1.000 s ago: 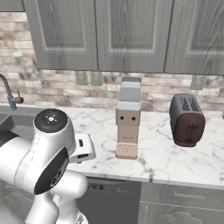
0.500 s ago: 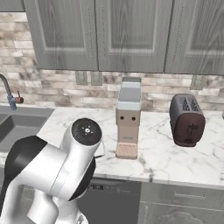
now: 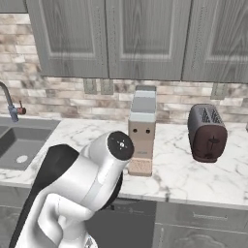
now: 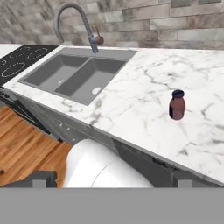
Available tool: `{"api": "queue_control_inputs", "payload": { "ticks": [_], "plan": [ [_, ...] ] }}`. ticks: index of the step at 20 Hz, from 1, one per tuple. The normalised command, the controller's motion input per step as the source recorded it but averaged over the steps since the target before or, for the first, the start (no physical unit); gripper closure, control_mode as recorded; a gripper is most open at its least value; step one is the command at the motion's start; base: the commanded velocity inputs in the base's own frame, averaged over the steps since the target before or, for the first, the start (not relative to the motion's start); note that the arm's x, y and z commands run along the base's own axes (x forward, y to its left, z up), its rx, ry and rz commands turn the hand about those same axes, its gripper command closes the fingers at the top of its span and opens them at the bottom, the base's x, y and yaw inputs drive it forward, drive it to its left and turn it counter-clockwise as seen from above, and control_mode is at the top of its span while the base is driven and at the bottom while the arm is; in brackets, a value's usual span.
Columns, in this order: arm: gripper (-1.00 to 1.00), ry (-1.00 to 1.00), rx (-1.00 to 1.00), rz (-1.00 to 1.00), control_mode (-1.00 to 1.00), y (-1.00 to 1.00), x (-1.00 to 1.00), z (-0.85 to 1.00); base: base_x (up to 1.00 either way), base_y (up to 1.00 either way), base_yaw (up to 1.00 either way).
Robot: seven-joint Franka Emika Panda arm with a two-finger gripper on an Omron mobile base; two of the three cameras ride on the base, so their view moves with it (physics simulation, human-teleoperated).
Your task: There is a wine glass and glass cup on the dining counter. Place the wine bottle next to the wine glass and the juice bottle next to the glass cup.
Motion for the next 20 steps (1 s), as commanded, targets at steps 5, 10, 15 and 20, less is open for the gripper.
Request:
{"api": "queue_control_inputs", "payload": {
  "ticks": [5, 10, 15, 20],
  "plan": [
    [-1.00, -0.20, 0.04, 0.00, -1.00, 0.21, 0.14, -0.18, 0.00, 0.00, 0.00],
    [-1.00, -0.09, 0.00, -0.09, -1.00, 0.28, 0.18, -0.17, 0.00, 0.00, 0.00],
    [-1.00, 0.00, 0.00, -0.20, -1.00, 0.22, 0.27, -0.09, 0.00, 0.00, 0.00],
    [-1.00, 0.05, 0.00, -0.20, -1.00, 0.03, 0.20, 0.00, 0.00, 0.00, 0.00]
  ]
}}
